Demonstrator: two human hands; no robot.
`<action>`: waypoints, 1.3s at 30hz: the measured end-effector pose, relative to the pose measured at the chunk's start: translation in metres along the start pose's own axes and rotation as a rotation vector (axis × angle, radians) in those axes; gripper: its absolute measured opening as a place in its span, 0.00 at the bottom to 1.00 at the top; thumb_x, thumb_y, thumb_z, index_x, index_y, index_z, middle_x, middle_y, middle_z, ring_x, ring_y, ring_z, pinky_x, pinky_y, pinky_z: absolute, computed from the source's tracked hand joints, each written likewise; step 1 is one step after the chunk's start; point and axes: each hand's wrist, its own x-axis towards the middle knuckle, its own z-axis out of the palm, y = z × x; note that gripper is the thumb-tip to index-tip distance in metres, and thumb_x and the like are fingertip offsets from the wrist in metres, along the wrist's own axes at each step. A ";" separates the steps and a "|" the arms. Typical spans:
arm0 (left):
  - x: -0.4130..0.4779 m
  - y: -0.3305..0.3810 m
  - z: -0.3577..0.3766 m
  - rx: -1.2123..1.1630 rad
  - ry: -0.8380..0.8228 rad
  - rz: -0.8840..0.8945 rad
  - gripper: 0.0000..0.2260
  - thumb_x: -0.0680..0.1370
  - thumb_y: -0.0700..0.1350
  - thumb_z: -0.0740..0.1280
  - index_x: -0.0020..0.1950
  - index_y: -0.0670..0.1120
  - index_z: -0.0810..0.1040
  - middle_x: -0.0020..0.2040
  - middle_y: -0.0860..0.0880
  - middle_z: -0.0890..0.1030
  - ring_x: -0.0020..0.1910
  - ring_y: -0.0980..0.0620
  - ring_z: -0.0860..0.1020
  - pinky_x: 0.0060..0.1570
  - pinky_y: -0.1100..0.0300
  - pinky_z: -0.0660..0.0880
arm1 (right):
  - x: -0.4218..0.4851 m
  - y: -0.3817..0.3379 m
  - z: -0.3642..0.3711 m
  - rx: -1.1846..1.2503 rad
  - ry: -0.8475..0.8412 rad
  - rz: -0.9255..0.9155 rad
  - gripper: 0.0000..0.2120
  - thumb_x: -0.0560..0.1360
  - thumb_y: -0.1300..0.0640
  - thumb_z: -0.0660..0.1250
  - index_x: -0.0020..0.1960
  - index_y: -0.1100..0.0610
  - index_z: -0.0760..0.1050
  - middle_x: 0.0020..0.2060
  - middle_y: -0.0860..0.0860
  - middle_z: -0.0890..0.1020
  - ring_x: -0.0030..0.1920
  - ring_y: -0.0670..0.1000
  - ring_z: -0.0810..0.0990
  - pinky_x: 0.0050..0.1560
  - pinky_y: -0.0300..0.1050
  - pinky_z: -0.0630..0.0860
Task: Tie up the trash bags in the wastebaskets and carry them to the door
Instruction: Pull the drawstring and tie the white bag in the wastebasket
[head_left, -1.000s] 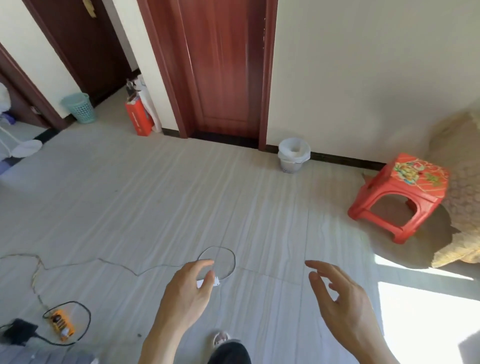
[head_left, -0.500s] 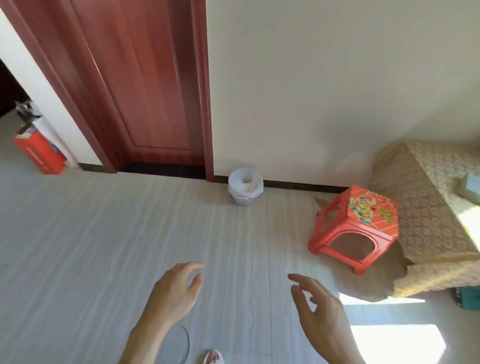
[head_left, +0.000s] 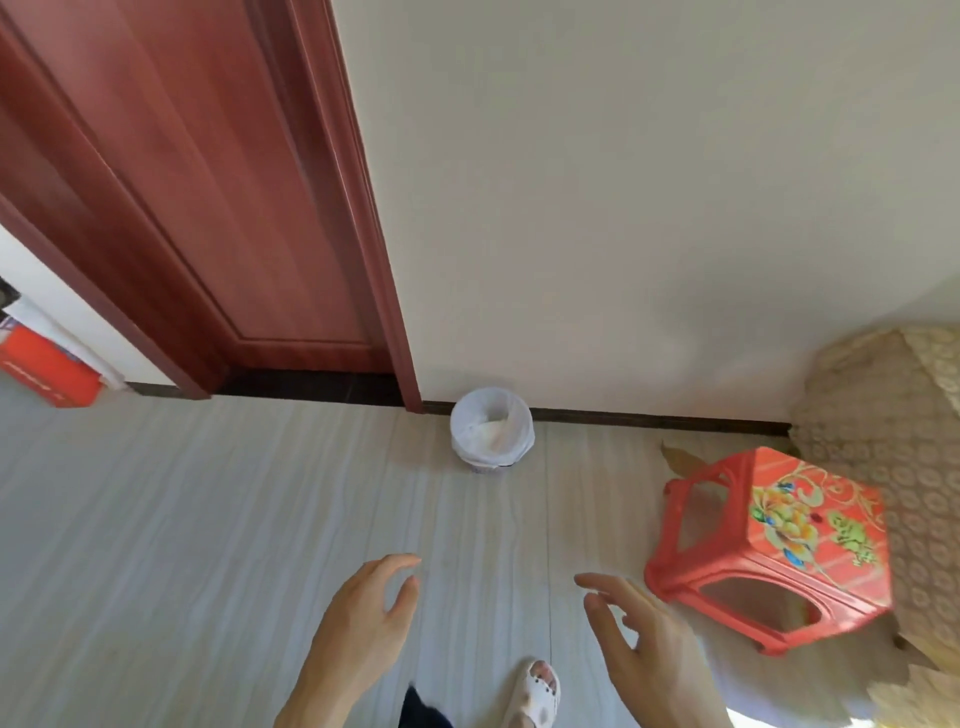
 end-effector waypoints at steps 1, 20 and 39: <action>0.016 0.010 -0.002 0.004 0.000 -0.002 0.13 0.82 0.53 0.59 0.65 0.59 0.74 0.65 0.63 0.74 0.65 0.63 0.71 0.61 0.68 0.65 | 0.024 0.000 -0.008 -0.023 -0.020 -0.016 0.11 0.78 0.50 0.65 0.52 0.33 0.77 0.50 0.28 0.79 0.54 0.34 0.78 0.47 0.32 0.74; 0.363 0.007 0.043 0.437 -0.379 0.039 0.18 0.82 0.56 0.54 0.71 0.57 0.68 0.69 0.58 0.73 0.63 0.56 0.75 0.64 0.58 0.69 | 0.367 0.072 0.068 -0.009 -0.279 0.428 0.08 0.79 0.48 0.63 0.51 0.37 0.79 0.46 0.39 0.84 0.50 0.38 0.81 0.45 0.31 0.72; 0.775 -0.209 0.358 0.183 0.051 -0.205 0.29 0.81 0.53 0.59 0.78 0.59 0.49 0.67 0.49 0.67 0.49 0.46 0.77 0.39 0.52 0.74 | 0.675 0.397 0.410 0.375 -0.109 0.653 0.40 0.71 0.34 0.68 0.75 0.51 0.59 0.68 0.48 0.73 0.64 0.53 0.76 0.61 0.50 0.75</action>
